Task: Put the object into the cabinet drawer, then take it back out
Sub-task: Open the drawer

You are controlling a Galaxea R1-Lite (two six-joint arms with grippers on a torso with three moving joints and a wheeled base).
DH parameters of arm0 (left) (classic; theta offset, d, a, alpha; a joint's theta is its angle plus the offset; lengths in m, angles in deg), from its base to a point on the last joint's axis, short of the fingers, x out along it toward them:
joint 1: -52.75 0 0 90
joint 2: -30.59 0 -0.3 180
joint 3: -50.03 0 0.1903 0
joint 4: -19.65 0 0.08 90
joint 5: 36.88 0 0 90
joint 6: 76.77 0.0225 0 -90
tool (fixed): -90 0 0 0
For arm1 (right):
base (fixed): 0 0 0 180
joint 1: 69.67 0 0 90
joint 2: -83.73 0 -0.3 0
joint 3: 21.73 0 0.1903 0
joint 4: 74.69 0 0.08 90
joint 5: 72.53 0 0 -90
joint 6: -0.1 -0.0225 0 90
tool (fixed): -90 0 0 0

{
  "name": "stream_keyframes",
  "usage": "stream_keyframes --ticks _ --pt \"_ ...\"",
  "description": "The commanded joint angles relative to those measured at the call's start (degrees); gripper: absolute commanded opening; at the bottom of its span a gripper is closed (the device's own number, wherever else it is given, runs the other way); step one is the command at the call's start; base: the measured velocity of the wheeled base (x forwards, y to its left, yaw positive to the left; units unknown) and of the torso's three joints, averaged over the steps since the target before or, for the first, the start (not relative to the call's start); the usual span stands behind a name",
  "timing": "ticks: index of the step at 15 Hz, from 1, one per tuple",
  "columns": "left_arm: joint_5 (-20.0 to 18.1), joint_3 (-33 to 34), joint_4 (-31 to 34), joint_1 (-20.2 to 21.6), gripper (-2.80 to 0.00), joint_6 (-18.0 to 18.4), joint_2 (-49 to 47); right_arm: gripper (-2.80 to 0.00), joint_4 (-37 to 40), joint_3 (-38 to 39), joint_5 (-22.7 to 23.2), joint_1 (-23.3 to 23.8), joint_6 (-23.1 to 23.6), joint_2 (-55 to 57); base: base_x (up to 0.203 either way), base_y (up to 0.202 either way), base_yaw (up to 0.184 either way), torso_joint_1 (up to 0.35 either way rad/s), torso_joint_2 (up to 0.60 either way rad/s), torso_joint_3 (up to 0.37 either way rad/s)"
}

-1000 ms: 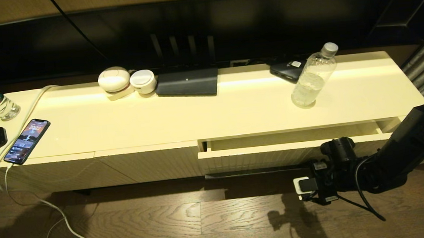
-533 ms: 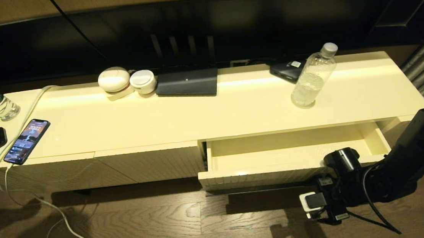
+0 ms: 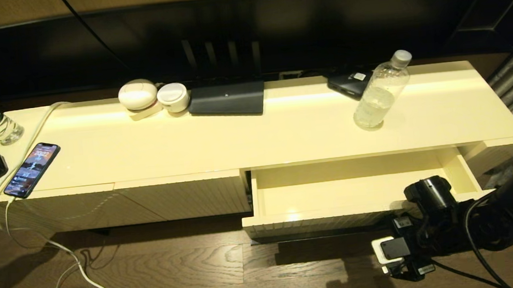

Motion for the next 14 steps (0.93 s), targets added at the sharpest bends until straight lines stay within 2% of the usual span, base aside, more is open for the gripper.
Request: stream_keyframes --ticks 1,5,6,9,10,14 --pt "0.1 0.1 0.0 0.1 -2.8 0.0 0.0 0.0 0.4 2.5 -0.1 0.1 0.1 -9.9 0.0 0.0 0.0 0.0 0.0 0.0" --pt "0.1 0.2 0.0 0.1 -2.8 0.0 0.0 0.0 8.3 7.4 0.2 2.3 0.4 -21.0 0.0 0.0 0.0 0.0 0.0 0.0" --pt "0.0 0.1 0.0 0.1 -2.8 0.0 0.0 -2.8 9.2 8.9 0.2 3.1 0.3 -22.8 0.0 0.0 0.0 0.0 0.0 0.0" --pt "0.0 0.1 0.0 0.1 -2.8 0.0 0.0 -2.8 11.9 9.8 0.1 4.4 -0.9 -28.8 0.0 0.0 0.0 0.0 0.0 0.0" --pt "0.1 0.1 0.0 0.1 -2.8 0.0 0.0 -2.8 13.6 9.4 0.1 4.6 -2.9 -31.5 0.0 0.0 0.0 0.0 0.0 0.0" --pt "0.0 0.2 0.0 0.1 -2.8 0.0 0.0 -2.8 22.8 3.9 -0.3 4.8 -22.7 -38.3 0.0 0.0 0.0 0.0 0.0 0.0"
